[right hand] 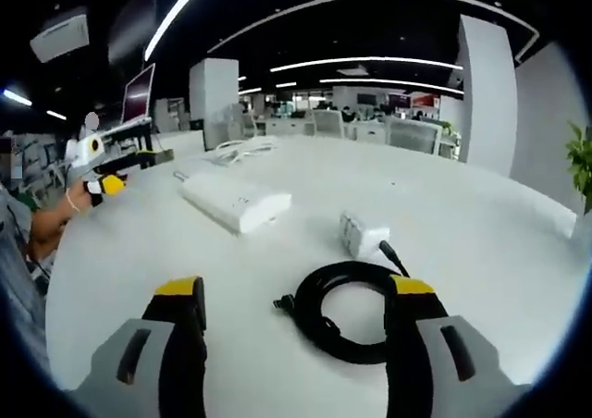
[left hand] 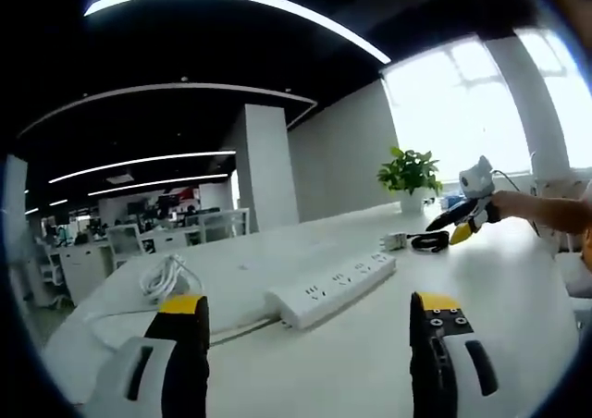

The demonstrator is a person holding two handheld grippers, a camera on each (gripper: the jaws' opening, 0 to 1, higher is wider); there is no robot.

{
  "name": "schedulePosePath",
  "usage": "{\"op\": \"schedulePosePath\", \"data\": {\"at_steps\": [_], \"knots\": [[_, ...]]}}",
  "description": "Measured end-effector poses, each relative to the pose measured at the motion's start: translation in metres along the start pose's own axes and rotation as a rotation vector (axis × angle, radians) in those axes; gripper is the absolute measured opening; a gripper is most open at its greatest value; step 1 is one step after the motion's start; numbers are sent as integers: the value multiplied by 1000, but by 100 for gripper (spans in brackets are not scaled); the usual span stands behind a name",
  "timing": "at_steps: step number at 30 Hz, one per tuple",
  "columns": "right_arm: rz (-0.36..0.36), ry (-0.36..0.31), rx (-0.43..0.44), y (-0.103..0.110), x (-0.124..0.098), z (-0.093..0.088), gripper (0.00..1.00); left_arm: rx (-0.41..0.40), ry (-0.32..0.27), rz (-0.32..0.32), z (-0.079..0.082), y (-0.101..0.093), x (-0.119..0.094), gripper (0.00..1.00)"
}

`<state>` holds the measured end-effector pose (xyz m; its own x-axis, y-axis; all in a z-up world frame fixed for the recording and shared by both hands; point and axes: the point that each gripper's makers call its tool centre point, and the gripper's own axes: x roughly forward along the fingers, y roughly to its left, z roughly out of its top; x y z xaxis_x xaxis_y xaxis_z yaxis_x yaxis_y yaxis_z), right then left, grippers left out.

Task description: Straighten the power strip on the desk, plug the charger into it

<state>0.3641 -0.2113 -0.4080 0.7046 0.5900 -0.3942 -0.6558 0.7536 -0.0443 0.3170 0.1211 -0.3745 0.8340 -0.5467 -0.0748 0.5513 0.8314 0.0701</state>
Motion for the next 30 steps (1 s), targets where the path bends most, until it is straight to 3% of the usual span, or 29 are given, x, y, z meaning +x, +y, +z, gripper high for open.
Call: {"op": "schedulePosePath", "data": {"at_steps": [18, 30], "knots": [[28, 145, -36, -3, 1, -20, 71, 5, 30, -10, -8, -3, 2, 87], [74, 217, -97, 4, 7, -21, 66, 1, 28, -32, -10, -8, 2, 87]]}}
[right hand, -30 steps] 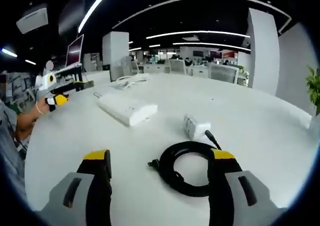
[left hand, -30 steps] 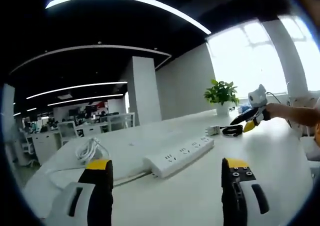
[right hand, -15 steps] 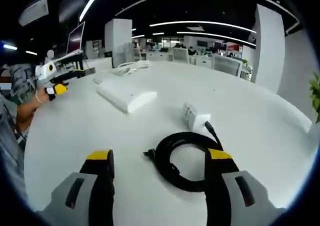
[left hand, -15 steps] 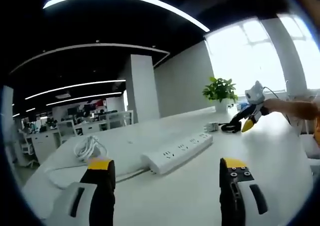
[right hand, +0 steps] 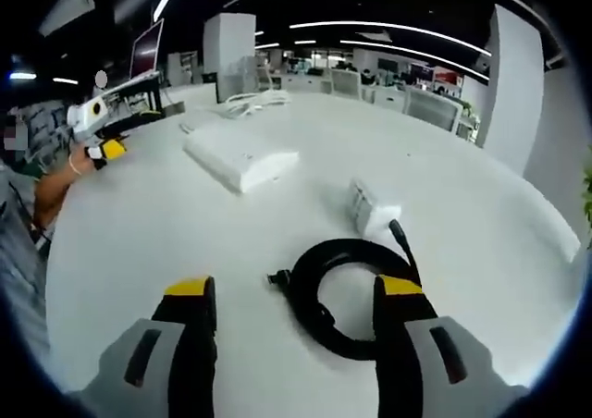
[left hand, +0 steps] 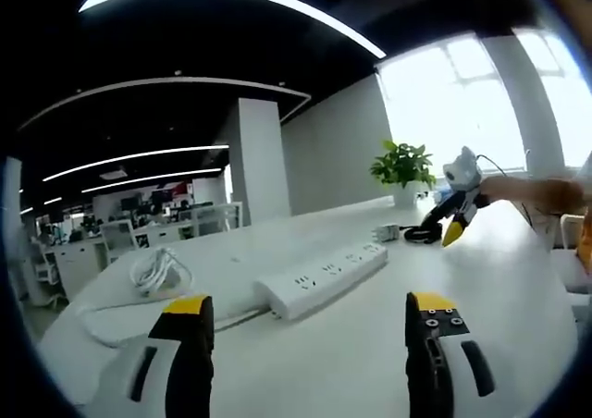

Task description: Straighten the power strip on the desk, plug the charger into it

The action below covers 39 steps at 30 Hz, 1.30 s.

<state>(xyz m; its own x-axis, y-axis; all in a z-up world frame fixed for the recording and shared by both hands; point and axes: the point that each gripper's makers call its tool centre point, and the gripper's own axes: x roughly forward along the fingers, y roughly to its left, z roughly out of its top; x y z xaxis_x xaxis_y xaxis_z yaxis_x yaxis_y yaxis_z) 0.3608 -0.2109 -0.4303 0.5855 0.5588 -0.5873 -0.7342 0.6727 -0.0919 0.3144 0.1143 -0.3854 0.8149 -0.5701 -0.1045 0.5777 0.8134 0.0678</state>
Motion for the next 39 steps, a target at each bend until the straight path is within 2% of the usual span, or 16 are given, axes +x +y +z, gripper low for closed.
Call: {"op": "schedulePosePath", "data": {"at_steps": [3, 9, 15, 18, 24, 31, 35, 37, 38, 39], "knots": [[0, 19, -17, 1, 2, -2, 60, -5, -3, -5, 1, -1, 0, 87], [19, 32, 1, -1, -1, -2, 53, 0, -1, -2, 1, 0, -1, 87], [55, 72, 14, 0, -3, -5, 42, 19, 9, -12, -3, -4, -1, 86], [82, 160, -1, 0, -8, -12, 39, 20, 15, -16, -4, -5, -1, 86], [97, 299, -107, -1, -14, -16, 29, 22, 14, -16, -5, -5, -2, 86], [127, 408, -142, 6, -12, -19, 23, 20, 24, -27, -7, -7, -3, 86], [167, 459, -207, 7, -11, -20, 17, 25, 22, -31, -7, -8, -4, 85], [177, 487, -273, 4, -11, -21, 11, 20, 24, -40, -8, -9, -4, 85], [188, 477, -281, 6, -9, -18, 11, 19, 25, -43, -8, -10, -4, 85], [178, 502, -279, 6, -10, -18, 11, 23, 24, -45, -8, -10, -5, 85]]}}
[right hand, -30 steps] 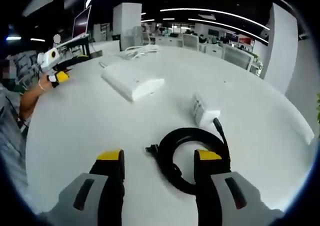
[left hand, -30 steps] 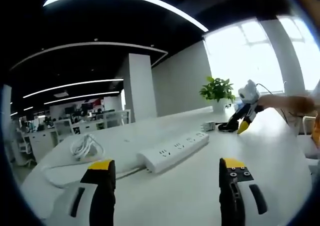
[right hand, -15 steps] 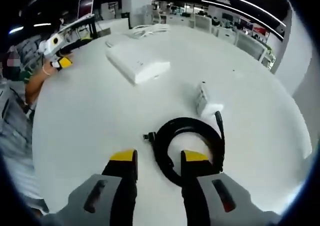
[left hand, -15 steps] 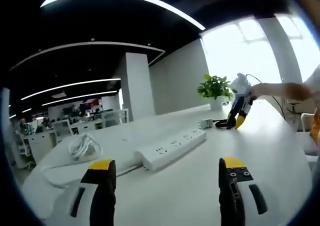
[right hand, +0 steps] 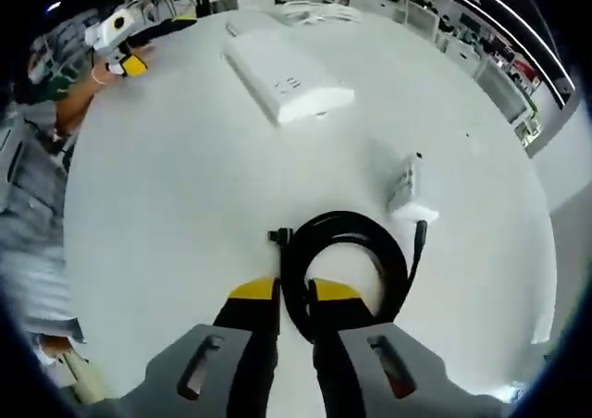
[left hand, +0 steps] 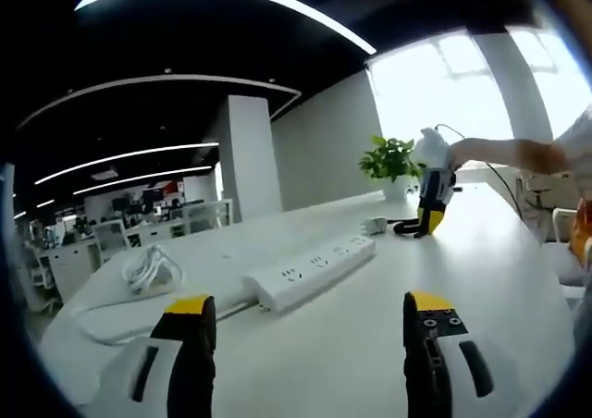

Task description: Straighten the power strip on the desk, plug the charger into it

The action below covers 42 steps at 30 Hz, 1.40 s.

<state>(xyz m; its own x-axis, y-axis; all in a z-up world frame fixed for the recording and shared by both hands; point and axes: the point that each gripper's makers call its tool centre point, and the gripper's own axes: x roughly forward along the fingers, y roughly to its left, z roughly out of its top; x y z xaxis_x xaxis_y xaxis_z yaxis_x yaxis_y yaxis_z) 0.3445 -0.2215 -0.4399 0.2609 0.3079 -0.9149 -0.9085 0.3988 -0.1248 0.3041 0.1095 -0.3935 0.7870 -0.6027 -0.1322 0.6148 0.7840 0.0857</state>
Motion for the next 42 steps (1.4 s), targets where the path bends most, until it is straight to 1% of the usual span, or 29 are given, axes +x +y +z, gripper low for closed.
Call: {"op": "schedulePosePath", "data": {"at_steps": [2, 4, 7, 8, 10, 12, 15, 18, 20, 22, 23, 25, 26, 27, 28, 29, 31, 32, 33, 34, 36, 37, 38, 39, 40, 41, 42], "knots": [[-8, 39, -37, 0, 0, 0, 10, 9, 1, 1, 0, 0, 0, 85], [-39, 94, -71, -2, -2, -2, 10, 12, 2, 1, 0, 0, 0, 85], [-106, 192, -145, -5, -4, -4, 9, 8, -3, 4, 1, 0, -1, 84], [-152, 225, -187, -8, -5, -3, 9, 7, -5, 6, 1, 1, -2, 84], [-195, 259, -220, -10, -6, 0, 8, 6, -6, 9, 2, 1, -2, 84], [-196, 293, -279, -5, -6, 2, 8, 6, -4, 10, 1, 1, -3, 84], [-207, 315, -311, -1, -8, 6, 8, 8, -7, 11, 2, 1, -3, 84], [-256, 386, -377, -8, -17, 3, 8, 8, -11, 15, 4, 2, -4, 84], [-265, 414, -412, -11, -21, 2, 8, 7, -12, 16, 4, 2, -4, 84], [-276, 428, -451, -15, -25, 4, 7, 8, -10, 16, 4, 2, -4, 83], [-293, 444, -480, -19, -29, 5, 7, 9, -9, 15, 3, 2, -4, 83], [-308, 485, -571, -27, -35, 6, 7, 10, -10, 15, 4, 2, -4, 83], [-287, 522, -651, -28, -38, 4, 7, 11, -12, 15, 4, 2, -4, 83], [-266, 551, -687, -27, -41, 1, 7, 10, -12, 16, 4, 2, -4, 83], [-277, 545, -673, -28, -44, 3, 7, 8, -12, 16, 4, 2, -4, 83], [-275, 538, -692, -29, -45, 7, 7, 8, -12, 16, 5, 2, -4, 83], [-242, 567, -724, -27, -50, 7, 7, 7, -13, 16, 5, 2, -4, 83], [-229, 551, -726, -25, -50, 10, 7, 8, -15, 17, 5, 2, -4, 83], [-212, 537, -706, -22, -50, 12, 7, 8, -16, 16, 5, 2, -4, 83], [-206, 506, -717, -22, -48, 16, 7, 7, -16, 16, 5, 2, -4, 83], [-185, 442, -685, -19, -46, 22, 7, 4, -17, 15, 5, 2, -4, 83], [-176, 422, -668, -18, -46, 24, 7, 3, -17, 15, 5, 2, -4, 83], [-141, 391, -645, -13, -45, 25, 7, 2, -17, 16, 5, 3, -4, 83], [-100, 362, -602, -6, -44, 27, 7, 1, -16, 17, 5, 3, -4, 83], [-48, 331, -531, 2, -44, 28, 7, -1, -14, 16, 4, 3, -3, 83], [16, 302, -461, 11, -44, 31, 6, -1, -9, 15, 3, 3, -3, 83], [99, 275, -393, 21, -45, 33, 6, 0, -4, 15, 2, 3, -2, 83]]}}
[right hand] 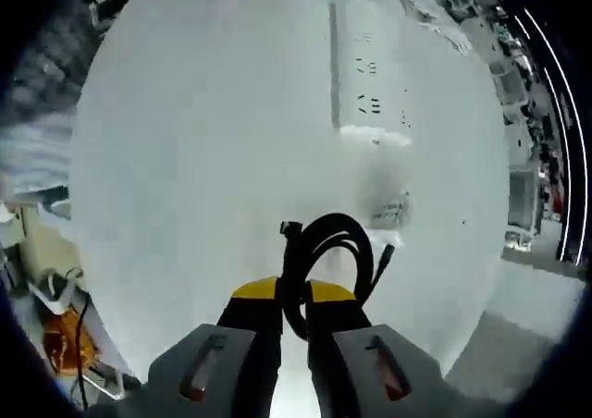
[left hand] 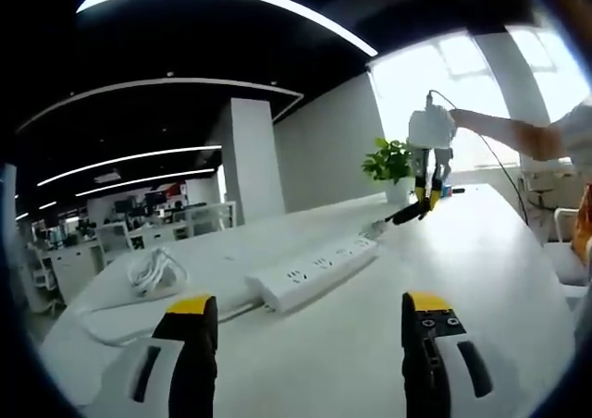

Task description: Straighten the power strip on the desk, plug the charger into it

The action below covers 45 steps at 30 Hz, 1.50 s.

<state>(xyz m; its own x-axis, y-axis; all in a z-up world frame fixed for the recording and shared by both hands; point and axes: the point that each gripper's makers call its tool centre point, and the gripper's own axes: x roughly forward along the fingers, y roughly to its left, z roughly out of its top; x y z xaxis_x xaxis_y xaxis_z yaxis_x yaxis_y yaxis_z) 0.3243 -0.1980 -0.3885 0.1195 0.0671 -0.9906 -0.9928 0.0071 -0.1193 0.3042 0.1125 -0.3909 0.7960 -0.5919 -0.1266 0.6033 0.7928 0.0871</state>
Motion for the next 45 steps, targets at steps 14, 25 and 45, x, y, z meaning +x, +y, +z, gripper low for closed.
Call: {"op": "schedulePosePath", "data": {"at_steps": [14, 25, 45], "knots": [[341, -318, 283, 20, -27, 39, 6, -1, -4, 0, -1, 0, -1, 83], [441, -646, 420, 16, -47, 62, 6, -10, -7, 4, 0, 1, -2, 83], [522, -1132, 466, 6, -83, 78, 6, -17, -14, 10, 4, 7, -1, 83]]}}
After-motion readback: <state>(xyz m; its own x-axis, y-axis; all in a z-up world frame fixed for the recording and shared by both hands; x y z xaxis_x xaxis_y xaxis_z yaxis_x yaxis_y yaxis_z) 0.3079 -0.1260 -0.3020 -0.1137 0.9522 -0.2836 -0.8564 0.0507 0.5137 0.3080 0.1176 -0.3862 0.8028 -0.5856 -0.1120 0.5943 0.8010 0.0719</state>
